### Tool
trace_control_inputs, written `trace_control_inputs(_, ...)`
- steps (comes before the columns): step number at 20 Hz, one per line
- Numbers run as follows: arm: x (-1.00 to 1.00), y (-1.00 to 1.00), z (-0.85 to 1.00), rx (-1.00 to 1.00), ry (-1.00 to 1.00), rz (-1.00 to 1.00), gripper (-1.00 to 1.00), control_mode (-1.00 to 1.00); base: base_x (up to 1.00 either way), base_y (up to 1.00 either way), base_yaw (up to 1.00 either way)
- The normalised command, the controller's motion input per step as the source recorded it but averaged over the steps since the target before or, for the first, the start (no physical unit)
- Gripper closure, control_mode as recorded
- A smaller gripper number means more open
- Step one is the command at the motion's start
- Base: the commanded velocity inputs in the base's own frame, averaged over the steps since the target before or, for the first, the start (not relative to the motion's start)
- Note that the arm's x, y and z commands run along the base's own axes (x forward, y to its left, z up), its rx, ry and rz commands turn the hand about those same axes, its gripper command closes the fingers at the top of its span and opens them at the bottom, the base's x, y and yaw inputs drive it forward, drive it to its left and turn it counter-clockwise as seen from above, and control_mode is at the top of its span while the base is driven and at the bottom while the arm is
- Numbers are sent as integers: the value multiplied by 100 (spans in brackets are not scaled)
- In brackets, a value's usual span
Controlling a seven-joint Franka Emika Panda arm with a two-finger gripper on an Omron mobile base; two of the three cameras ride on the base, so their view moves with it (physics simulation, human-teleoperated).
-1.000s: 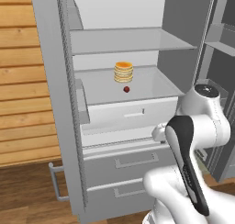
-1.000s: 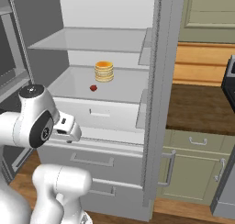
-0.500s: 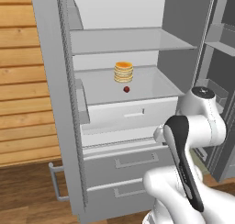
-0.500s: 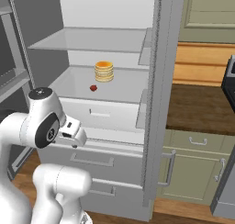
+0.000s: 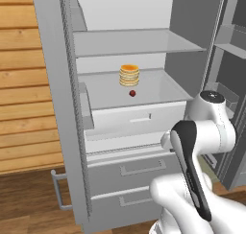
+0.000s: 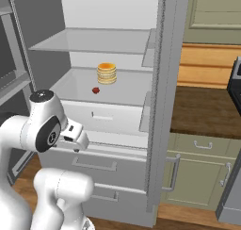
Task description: Take the strawberry from the fridge and place it on top of the pancake, located on the dining counter.
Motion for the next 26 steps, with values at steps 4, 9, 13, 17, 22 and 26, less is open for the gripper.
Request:
trace_control_inputs(4,11,15,0,0,0,0,-100,-100,0,0,0)
trace_control_inputs(9,4,4,0,0,0,0,-100,100,22,8,0)
trace_control_inputs(13,0,0,0,0,0,0,-100,100,43,0,0)
trace_control_inputs(17,0,0,0,0,0,0,-100,100,42,0,0)
trace_control_inputs(22,0,0,0,0,0,0,-100,100,39,0,0)
trace_control_inputs(26,0,0,0,0,0,0,-100,100,47,1,0)
